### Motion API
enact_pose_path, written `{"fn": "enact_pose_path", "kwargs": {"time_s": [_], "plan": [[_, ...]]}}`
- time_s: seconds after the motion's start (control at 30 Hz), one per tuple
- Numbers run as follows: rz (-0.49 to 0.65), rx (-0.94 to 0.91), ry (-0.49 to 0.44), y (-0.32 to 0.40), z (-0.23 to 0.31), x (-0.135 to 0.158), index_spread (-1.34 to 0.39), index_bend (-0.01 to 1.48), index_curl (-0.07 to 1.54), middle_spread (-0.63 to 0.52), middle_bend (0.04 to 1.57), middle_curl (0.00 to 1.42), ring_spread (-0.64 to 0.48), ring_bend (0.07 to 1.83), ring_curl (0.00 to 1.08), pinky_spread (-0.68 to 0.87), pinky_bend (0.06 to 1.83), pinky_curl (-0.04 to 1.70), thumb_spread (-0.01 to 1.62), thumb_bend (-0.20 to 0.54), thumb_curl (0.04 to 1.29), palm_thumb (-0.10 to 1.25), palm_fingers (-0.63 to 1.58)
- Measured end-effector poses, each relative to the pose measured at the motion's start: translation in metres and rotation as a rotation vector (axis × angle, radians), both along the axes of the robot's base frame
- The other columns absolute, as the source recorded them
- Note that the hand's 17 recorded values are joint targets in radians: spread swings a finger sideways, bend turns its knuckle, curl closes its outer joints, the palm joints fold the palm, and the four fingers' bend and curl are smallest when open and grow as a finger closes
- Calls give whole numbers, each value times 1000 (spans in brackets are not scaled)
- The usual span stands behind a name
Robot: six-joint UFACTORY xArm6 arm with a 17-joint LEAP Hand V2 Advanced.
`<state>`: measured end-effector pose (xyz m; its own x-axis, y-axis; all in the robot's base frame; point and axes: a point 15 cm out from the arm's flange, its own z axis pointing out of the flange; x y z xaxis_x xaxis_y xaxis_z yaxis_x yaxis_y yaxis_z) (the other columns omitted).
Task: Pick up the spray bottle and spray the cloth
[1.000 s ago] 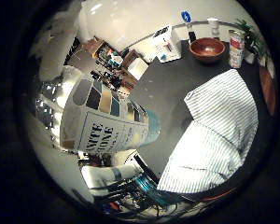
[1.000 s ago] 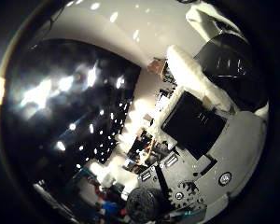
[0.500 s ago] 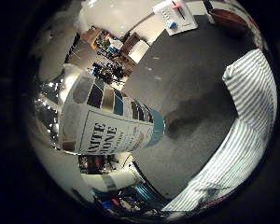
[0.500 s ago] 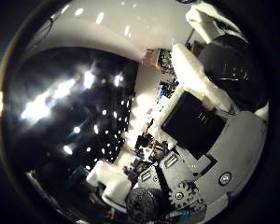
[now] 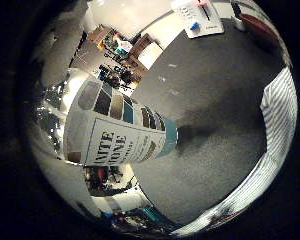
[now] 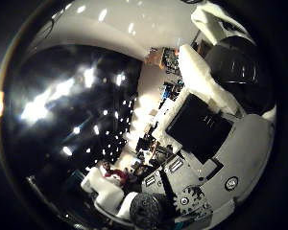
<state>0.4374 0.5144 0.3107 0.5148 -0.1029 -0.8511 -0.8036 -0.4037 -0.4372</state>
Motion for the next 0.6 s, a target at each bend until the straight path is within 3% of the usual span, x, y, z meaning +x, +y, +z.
{"fn": "enact_pose_path", "kwargs": {"time_s": [0.43,0.6], "plan": [[-6,-33,69,4,-26,-1,-277,1024,868,-134,1347,674,-170,1500,566,-225,1068,1214,829,-17,853,965,1179],[-5,-12,44,11,-13,10,-278,1020,869,-128,1349,676,-164,1497,563,-230,1067,1205,841,-23,845,936,1175]]}}
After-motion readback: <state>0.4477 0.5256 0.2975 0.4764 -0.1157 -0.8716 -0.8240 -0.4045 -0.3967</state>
